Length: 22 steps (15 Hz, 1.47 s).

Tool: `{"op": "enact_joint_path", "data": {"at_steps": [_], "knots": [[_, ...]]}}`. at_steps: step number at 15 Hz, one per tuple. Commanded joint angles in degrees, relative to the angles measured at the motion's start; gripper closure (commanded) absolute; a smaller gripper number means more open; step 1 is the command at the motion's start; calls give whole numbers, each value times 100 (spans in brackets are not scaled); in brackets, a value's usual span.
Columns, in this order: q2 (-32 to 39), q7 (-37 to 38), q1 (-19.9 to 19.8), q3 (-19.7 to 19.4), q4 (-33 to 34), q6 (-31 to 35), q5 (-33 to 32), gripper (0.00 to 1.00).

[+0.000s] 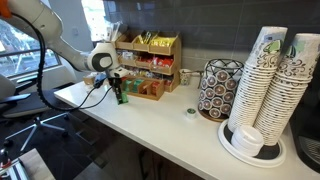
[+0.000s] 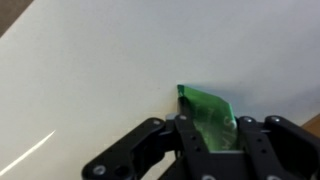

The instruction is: Put the green sachet on the wooden stand

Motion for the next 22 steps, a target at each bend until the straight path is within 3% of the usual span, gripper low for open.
{"op": "enact_joint_path", "data": {"at_steps": [1,2,5,6,8,9,11,18,22], "knots": [[-156,50,39,-58,-155,21,51,68],[-207,53,36,-58,-184,32,53,58],[-361,58,20,-63,-284,46,50,51],[-407,64,14,-65,-316,51,49,62],[-492,75,3,-63,-369,57,44,73],[-534,72,-6,-58,-402,67,52,86],[-599,92,-15,-52,-442,66,37,98],[-1044,349,-10,-18,-577,20,-72,99],[-1338,677,-36,104,-543,497,113,99]]}}
